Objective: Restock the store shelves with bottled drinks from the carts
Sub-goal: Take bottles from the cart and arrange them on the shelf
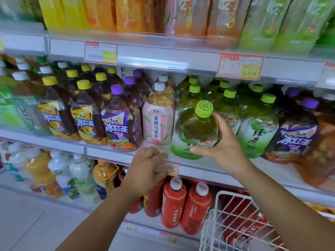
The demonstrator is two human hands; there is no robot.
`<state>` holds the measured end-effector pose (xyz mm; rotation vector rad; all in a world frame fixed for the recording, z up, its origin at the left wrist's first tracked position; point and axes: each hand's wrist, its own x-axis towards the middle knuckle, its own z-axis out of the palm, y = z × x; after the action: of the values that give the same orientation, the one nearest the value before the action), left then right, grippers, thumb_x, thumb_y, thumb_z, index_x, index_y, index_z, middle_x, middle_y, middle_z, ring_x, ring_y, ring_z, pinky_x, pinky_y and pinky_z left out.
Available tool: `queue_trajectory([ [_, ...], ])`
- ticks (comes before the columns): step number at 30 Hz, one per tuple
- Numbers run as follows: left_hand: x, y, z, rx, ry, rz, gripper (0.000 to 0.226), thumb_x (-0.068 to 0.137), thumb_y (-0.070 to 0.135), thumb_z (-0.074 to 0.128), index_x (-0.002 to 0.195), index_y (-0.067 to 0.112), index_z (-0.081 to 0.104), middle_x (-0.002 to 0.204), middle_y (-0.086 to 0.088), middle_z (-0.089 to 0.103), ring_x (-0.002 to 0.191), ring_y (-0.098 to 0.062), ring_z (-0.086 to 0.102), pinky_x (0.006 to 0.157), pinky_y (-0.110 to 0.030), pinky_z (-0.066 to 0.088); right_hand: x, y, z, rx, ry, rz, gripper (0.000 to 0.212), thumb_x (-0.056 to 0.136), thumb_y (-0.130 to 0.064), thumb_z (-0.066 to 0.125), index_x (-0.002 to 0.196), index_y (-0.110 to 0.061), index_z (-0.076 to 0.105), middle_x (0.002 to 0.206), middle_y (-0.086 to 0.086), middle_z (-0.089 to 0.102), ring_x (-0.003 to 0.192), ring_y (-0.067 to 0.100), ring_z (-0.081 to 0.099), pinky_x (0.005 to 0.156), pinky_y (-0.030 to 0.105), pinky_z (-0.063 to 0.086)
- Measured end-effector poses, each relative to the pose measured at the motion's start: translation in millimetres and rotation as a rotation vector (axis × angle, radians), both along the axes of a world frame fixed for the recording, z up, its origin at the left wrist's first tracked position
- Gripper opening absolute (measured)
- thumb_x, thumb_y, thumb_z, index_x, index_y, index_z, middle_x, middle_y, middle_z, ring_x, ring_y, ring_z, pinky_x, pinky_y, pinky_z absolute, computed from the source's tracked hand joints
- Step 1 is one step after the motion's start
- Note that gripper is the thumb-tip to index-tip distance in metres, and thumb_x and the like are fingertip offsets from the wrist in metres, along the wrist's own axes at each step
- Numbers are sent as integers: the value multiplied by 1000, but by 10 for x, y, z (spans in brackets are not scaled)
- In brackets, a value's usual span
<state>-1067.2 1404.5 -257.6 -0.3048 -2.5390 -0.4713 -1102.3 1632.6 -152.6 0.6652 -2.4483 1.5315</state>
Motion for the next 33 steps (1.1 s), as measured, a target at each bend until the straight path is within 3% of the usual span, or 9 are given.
queue_trajectory([
  [3, -6, -23, -60, 14, 17, -19, 46, 81, 50, 62, 115, 20, 69, 95, 2, 59, 87, -19, 54, 83, -23, 34, -103, -56, -23, -2, -56, -13, 97, 56, -27, 93, 118, -70, 33, 142, -17, 41, 128, 6, 44, 108, 33, 38],
  [6, -12, -20, -83, 51, 25, -28, 44, 82, 50, 62, 114, 21, 70, 94, 3, 58, 87, -20, 54, 81, -21, 30, -162, -98, -83, 73, -112, -2, 108, 56, -29, 92, 139, -52, 28, 143, -11, 41, 129, 9, 43, 108, 35, 38],
  [11, -7, -2, -91, 84, 11, -14, 44, 84, 54, 59, 114, 25, 69, 95, 6, 56, 89, -14, 46, 81, -20, 30, -238, -127, -189, 37, -130, -31, 96, 63, -25, 89, 132, -42, 24, 124, -11, 54, 113, 11, 56, 96, 31, 48],
  [15, -6, 25, -94, 101, 22, 5, 44, 85, 57, 56, 112, 25, 70, 92, 9, 54, 88, -12, 45, 80, -22, 32, -242, -132, -331, -15, -90, -43, 92, 68, -26, 86, 135, -39, 24, 117, -18, 55, 107, 2, 56, 84, 13, 45],
  [21, -107, 156, -103, 109, 106, 123, 41, 79, 63, 56, 88, 27, 71, 81, 8, 55, 80, -11, 43, 74, -19, 26, -275, -135, -571, -71, -9, -10, 99, 67, -61, 74, 145, -50, 14, 149, -7, 33, 135, 14, 40, 107, 45, 41],
  [26, -174, 232, -67, 7, -15, 280, 45, 75, 68, 52, 79, 26, 67, 76, 9, 54, 75, -15, 45, 71, -25, 31, -232, -167, -628, -72, 15, -20, 94, 78, -46, 70, 148, -45, 8, 148, -9, 21, 135, 3, 28, 98, 22, 34],
  [29, -73, 320, 194, -19, -232, 340, 46, 80, 61, 56, 101, 22, 69, 96, 2, 62, 94, -23, 55, 88, -36, 45, -175, -178, -491, -34, -39, -30, 94, 81, -36, 71, 151, -38, 7, 156, -1, 18, 135, 1, 24, 102, 20, 30],
  [31, 68, 477, 433, 45, -450, 406, 58, 86, 47, 64, 135, 18, 52, 135, -4, 52, 129, -27, 42, 111, -36, 30, -120, -122, -341, 57, -121, -2, 93, 86, -27, 70, 153, -31, 6, 160, -1, 15, 141, 7, 23, 104, 19, 27],
  [33, 250, 680, 678, 117, -584, 482, 66, 89, 41, 62, 147, 21, 37, 152, -2, 36, 143, -23, 26, 116, -33, 14, -13, -1, -166, 181, -230, 61, 85, 91, -25, 62, 153, -30, 4, 160, -2, 17, 144, 15, 26, 106, 21, 28],
])
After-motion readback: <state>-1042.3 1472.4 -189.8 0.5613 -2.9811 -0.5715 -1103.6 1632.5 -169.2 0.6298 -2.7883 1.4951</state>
